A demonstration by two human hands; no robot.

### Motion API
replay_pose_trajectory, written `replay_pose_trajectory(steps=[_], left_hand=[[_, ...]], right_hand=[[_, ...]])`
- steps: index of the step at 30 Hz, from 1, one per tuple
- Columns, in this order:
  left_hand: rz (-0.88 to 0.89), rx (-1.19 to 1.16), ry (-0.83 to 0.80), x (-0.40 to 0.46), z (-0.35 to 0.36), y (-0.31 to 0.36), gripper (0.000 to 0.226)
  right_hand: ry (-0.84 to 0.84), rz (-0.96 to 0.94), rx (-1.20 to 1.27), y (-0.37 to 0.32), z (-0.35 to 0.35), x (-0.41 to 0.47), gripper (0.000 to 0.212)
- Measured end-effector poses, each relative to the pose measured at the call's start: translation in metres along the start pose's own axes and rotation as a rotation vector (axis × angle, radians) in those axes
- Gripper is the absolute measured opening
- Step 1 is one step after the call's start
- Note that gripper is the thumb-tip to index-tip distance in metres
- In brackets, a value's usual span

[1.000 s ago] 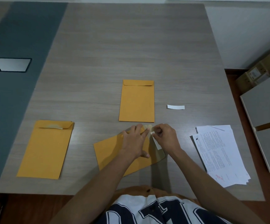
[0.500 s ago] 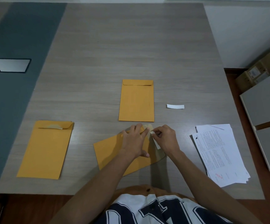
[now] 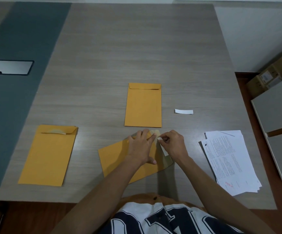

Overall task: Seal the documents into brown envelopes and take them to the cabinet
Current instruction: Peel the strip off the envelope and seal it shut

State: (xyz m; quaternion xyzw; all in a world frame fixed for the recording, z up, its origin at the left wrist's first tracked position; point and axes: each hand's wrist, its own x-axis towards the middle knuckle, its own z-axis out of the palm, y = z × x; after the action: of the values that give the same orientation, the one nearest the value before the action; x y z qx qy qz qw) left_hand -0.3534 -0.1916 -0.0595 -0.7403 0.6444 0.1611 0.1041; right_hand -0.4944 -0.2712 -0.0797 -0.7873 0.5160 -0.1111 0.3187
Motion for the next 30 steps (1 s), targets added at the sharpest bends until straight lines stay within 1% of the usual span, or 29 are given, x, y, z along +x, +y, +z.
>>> replay_pose_trajectory(steps=[13,18,22,26,30], left_hand=[[0.008,0.005,0.002,-0.0001,0.0008,-0.0009,0.111],[0.007,0.002,0.006,-0.0006,0.0001,-0.0005,0.111],[0.004,0.002,0.000,-0.0005,-0.0007,0.0000,0.111],[0.002,0.004,-0.003,-0.0008,-0.0011,0.0001,0.110],[0.000,0.006,-0.010,-0.0007,-0.0023,0.0000,0.111]], right_hand=[[0.004,0.022,0.026,-0.0006,-0.0009,0.0008,0.015],[-0.004,0.054,0.083,-0.0035,-0.0028,0.0019,0.013],[-0.017,0.059,0.092,-0.0051,-0.0035,0.0022,0.010],[-0.036,0.054,0.089,-0.0061,-0.0029,0.0025,0.014],[-0.081,0.062,0.148,-0.0093,-0.0064,0.0011,0.013]])
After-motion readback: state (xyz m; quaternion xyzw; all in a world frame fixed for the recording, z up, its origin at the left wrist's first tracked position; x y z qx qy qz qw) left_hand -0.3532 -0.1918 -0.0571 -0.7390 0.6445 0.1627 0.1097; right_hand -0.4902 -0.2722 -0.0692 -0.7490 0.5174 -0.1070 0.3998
